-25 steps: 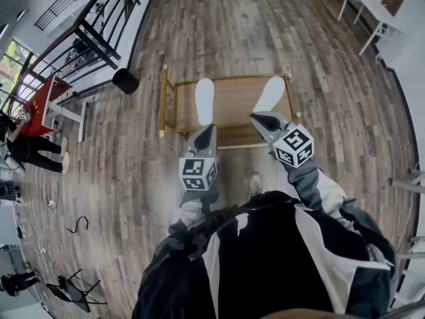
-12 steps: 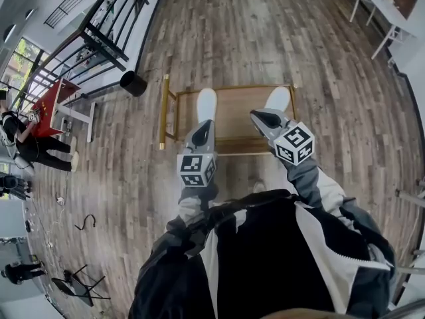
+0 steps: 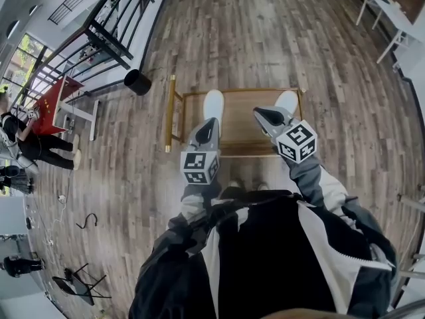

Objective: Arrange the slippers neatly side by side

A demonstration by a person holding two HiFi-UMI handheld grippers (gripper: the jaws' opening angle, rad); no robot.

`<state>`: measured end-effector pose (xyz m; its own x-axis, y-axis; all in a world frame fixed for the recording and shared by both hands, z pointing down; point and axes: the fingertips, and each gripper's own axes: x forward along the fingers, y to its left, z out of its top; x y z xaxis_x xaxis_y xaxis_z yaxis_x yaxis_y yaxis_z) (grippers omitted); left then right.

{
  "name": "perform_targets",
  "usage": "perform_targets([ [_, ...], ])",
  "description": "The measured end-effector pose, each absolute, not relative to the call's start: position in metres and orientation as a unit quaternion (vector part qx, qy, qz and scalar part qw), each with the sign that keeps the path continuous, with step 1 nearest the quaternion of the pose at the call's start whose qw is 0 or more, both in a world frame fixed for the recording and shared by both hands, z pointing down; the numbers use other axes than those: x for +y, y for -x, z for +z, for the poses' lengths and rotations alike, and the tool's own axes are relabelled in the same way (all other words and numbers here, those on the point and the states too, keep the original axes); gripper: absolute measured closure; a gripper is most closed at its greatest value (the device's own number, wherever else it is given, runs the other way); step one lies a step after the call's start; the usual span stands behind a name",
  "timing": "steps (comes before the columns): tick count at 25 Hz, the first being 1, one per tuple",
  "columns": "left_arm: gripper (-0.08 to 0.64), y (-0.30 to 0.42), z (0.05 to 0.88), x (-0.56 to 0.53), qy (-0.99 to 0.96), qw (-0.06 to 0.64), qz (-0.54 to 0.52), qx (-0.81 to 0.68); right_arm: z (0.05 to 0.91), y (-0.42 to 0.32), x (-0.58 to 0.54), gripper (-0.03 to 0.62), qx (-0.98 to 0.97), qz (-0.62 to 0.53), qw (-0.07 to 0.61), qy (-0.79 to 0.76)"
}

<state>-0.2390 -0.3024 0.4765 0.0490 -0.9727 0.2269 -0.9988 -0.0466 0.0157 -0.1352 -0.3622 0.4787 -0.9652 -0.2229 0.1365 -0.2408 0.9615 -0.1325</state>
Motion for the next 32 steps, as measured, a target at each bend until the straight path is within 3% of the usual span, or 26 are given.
perform_targets([
  [24,0.548,0.296,0.472,-0.351,-0.749,0.077,0.078,-0.654,0.467,0.199,-0.398,0.588,-0.985,0.052,0.073,-0.145],
  [32,0.551,0.32,0.539,-0.37,-0.74,0.141,0.137,-0.643,0.472,0.199,-0.405,0.588,-0.984,0.053,0.081,-0.152],
])
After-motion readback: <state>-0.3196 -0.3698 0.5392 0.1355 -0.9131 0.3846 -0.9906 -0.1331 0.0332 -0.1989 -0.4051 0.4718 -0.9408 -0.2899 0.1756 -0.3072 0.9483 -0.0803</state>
